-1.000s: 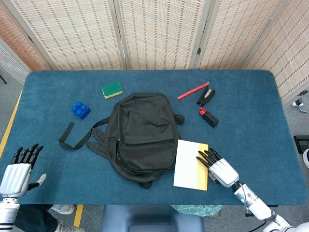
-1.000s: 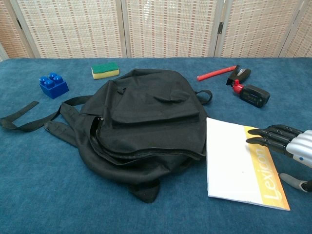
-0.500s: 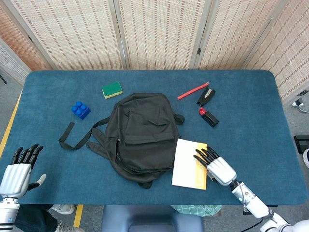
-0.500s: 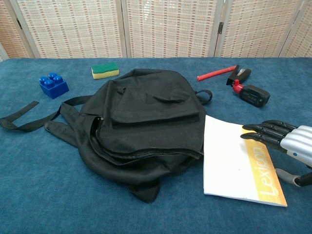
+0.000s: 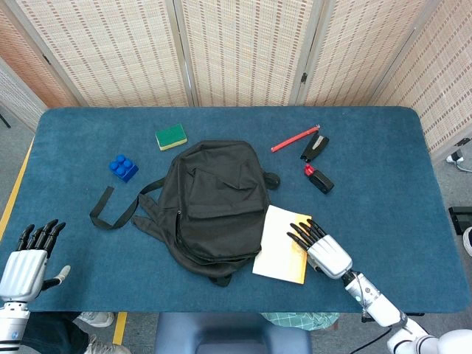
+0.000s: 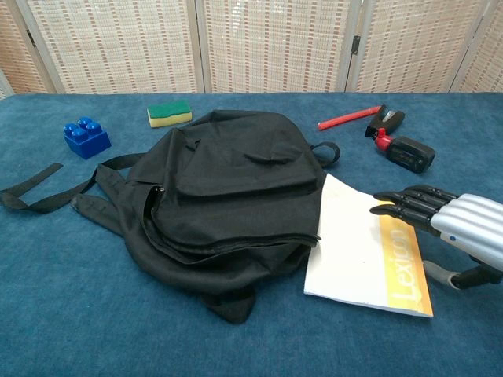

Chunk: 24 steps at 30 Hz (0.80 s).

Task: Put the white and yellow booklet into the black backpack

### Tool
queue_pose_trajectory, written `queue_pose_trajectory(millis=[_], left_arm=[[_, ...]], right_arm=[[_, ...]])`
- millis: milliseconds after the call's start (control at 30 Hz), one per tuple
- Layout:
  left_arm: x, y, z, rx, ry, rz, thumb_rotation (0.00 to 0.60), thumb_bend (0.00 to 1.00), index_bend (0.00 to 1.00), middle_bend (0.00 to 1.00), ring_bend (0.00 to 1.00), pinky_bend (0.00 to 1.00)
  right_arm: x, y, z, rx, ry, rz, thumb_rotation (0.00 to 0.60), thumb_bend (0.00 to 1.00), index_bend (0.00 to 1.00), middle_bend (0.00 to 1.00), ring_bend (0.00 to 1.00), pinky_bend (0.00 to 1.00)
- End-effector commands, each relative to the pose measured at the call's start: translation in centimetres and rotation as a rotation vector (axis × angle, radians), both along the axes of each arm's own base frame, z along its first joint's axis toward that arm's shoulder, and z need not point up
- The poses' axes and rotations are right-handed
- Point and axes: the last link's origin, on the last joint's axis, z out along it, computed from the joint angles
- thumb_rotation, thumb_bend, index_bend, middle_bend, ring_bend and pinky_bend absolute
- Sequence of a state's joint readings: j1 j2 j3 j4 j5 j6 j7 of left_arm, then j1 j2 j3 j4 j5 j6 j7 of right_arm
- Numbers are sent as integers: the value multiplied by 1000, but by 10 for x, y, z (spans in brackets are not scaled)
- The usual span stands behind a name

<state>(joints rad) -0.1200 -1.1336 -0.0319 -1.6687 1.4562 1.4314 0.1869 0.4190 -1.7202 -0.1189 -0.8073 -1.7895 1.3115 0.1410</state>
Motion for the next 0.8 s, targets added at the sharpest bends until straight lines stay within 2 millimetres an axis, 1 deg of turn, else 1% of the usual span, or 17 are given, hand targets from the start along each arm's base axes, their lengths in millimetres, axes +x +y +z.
queue_pose_trajectory(millis=[33, 100, 167, 433, 567, 800], left_arm=[[0, 0, 0, 0, -1, -1, 600, 318, 121, 94, 138, 10], [1, 0, 0, 1, -3, -2, 600, 318, 121, 94, 138, 10], [1, 0, 0, 1, -3, -3, 600, 318, 122, 94, 138, 10], [0, -1, 1, 1, -6, 1, 600, 318, 122, 95, 138, 12], [0, -2, 1, 1, -6, 2, 600, 318, 127, 94, 138, 12], [-1, -3, 2, -1, -10, 5, 600, 318, 127, 94, 138, 12]], right_arm=[[7, -6, -2, -6, -21, 10, 600, 556, 0, 0, 33, 0], [13, -10, -4, -9, -34, 20, 600, 586, 0, 0, 42, 0], [20, -14, -6, -5, -50, 28, 600, 595, 0, 0, 54, 0], [42, -21, -18, 51, -82, 45, 600, 596, 0, 1, 78, 13], [48, -23, -21, 71, -77, 44, 600, 597, 0, 1, 80, 27], [51, -23, -13, 53, -99, 45, 600, 596, 9, 20, 108, 37]])
